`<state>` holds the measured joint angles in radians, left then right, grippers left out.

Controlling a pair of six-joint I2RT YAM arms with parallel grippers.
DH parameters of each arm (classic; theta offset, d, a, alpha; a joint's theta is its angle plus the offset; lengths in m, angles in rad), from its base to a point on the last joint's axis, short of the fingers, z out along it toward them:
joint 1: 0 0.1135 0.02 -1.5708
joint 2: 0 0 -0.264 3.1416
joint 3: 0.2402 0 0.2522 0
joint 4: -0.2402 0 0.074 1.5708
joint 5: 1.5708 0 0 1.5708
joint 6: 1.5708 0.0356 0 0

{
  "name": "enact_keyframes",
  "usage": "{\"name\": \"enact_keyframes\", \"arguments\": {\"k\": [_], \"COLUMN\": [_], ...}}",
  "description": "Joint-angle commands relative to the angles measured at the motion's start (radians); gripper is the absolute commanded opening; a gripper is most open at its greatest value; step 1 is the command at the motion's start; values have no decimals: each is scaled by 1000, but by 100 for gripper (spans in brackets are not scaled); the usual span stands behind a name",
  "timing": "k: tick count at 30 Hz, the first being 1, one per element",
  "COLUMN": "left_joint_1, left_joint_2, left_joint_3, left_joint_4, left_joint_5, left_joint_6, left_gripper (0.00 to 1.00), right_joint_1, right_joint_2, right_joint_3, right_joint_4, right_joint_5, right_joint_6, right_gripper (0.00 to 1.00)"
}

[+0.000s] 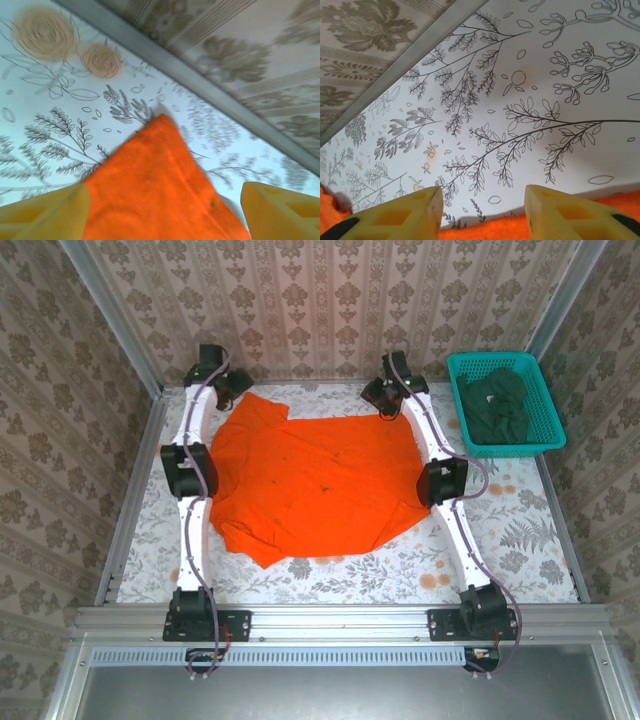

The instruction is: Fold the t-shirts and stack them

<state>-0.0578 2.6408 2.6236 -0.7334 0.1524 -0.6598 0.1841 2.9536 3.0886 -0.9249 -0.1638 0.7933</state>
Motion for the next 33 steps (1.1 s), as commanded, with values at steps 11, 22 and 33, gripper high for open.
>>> {"name": "enact_keyframes", "arguments": {"k": [11,22,33], "left_joint_1": [-113,-49,-13], "left_joint_2": [-895,-1221,-1262], "left_joint_3": [-1081,-1602,-1714], "left_joint_4": [27,-70,-63], "left_joint_5": [-27,47,29], "left_joint_6": [-24,85,52], "left_gripper": [66,60,58], "right_joint_1": [4,45,-87], "right_joint_2": [-389,-750,-1520], "right_joint_3": [96,-340,-1816], "right_joint_4": [-732,-871,-82], "right_joint_5": [110,164,-205], "right_joint_6": [-421,-460,-128], "right_gripper": [54,49,48]}}
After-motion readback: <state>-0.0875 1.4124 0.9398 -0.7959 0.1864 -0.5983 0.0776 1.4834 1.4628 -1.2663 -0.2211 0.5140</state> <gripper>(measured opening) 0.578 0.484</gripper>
